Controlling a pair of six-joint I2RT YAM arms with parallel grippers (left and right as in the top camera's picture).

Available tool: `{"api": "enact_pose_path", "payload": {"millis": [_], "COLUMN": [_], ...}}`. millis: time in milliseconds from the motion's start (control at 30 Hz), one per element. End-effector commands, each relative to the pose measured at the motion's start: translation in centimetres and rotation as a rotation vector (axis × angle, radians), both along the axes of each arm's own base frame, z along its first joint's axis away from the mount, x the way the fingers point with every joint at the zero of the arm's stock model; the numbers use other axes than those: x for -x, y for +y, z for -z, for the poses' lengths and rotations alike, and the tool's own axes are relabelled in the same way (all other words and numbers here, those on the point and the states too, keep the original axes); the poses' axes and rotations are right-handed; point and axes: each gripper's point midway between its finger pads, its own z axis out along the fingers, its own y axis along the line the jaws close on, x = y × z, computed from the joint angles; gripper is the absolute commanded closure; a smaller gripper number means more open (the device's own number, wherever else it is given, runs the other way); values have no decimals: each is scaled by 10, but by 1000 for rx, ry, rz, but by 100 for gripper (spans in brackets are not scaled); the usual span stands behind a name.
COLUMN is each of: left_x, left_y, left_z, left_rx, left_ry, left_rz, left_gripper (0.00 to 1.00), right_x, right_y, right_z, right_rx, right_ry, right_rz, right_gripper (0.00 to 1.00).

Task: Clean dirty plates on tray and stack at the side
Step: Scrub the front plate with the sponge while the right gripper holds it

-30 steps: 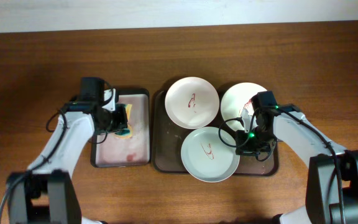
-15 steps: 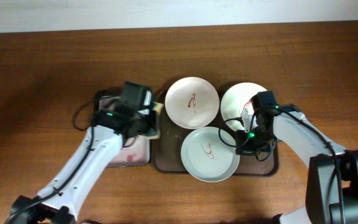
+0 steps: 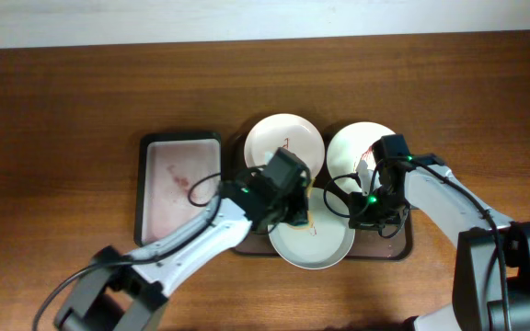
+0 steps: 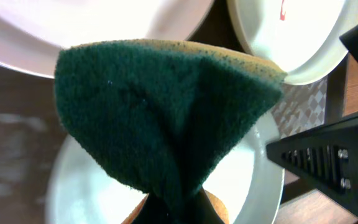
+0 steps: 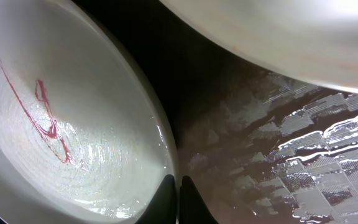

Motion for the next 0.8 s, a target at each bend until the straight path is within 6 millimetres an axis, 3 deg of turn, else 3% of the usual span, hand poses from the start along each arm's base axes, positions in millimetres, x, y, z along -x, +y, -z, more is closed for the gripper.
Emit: {"api": "enact_pose_path", "payload": {"millis": [0, 167, 233, 433, 767], "left_x": [5, 12, 12, 23, 25], "left_y": [-28, -50, -49, 2, 55], "left_z": [13, 40, 51, 80, 81], "left_rx": [41, 37, 5, -219, -327], "left_ry": [24, 24, 20, 94, 218], "left_rz": [-7, 40, 33, -28, -105], "left_gripper": [100, 100, 100, 100, 100], "right_x": [-4, -4, -4, -3, -3], "right_y": [4, 4, 4, 4, 4], "right_z": [-2, -2, -2, -2, -1], "right_rx": [-8, -8, -8, -7, -4], "right_ry": [-3, -3, -3, -1, 1], "right_rz": [-2, -2, -2, -2, -3], "right_gripper": [96, 96, 96, 96, 96]}}
